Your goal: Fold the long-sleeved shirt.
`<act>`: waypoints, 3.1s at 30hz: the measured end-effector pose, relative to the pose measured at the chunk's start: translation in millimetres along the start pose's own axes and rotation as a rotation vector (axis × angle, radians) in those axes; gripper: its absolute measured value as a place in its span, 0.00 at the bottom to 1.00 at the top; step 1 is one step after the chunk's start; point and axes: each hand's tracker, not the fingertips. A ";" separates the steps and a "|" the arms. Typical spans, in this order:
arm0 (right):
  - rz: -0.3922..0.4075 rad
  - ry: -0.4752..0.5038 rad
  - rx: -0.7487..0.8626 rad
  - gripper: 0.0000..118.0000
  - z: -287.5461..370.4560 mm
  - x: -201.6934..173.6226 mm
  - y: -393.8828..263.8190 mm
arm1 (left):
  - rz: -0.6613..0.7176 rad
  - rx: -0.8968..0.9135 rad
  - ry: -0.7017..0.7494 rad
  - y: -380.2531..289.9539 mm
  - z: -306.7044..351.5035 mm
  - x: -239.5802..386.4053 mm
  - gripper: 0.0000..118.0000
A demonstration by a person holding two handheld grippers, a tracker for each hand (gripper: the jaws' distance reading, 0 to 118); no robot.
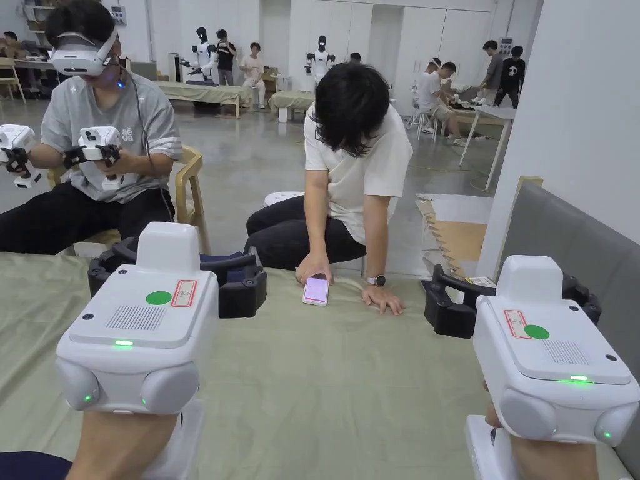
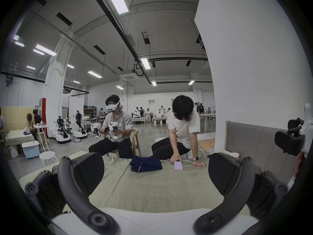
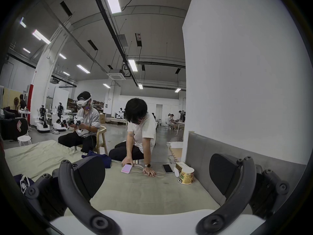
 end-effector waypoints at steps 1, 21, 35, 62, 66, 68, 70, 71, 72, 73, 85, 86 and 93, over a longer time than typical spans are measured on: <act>0.000 0.002 0.000 1.00 0.9 0.4 0.4 | -0.010 -0.002 -0.003 0.5 -1.5 -0.1 0.94; -0.019 -0.005 -0.013 1.00 -1.0 1.8 1.4 | 0.015 -0.020 -0.010 0.8 -2.1 -7.2 0.94; 0.022 0.008 0.011 1.00 2.0 -2.3 0.7 | 0.006 -0.006 -0.009 -6.1 -1.1 -5.7 0.94; 0.019 0.022 0.006 1.00 2.2 -3.3 -2.1 | 0.015 0.008 -0.016 -5.2 3.4 -3.9 0.94; 0.020 0.021 0.009 1.00 2.6 -3.2 -3.1 | 0.012 0.003 -0.019 -6.4 4.3 -2.6 0.94; 0.022 0.021 0.007 1.00 2.7 -3.3 -4.2 | 0.008 0.007 -0.025 -7.2 5.0 -1.5 0.94; 0.025 0.020 0.004 1.00 2.7 -3.5 -5.3 | 0.010 0.007 -0.026 -7.3 5.2 -0.9 0.94; 0.025 0.020 0.004 1.00 3.0 -3.4 -5.7 | 0.010 0.007 -0.027 -7.5 5.2 -0.7 0.94; 0.025 0.020 0.003 1.00 3.2 -3.2 -5.9 | 0.010 0.007 -0.027 -7.6 5.2 -0.6 0.94; 0.024 0.022 0.003 1.00 3.4 -3.2 -6.0 | 0.010 0.008 -0.027 -7.7 5.3 -0.4 0.94; 0.028 0.027 0.012 1.00 3.9 -5.5 -2.9 | 0.018 0.010 -0.022 -6.3 7.3 -3.2 0.94; 0.027 0.024 0.013 1.00 4.1 -5.8 -2.9 | 0.017 0.011 -0.022 -5.9 7.4 -3.4 0.94; 0.024 0.021 0.014 1.00 4.9 -6.4 -3.0 | 0.017 0.012 -0.025 -6.0 8.3 -3.1 0.94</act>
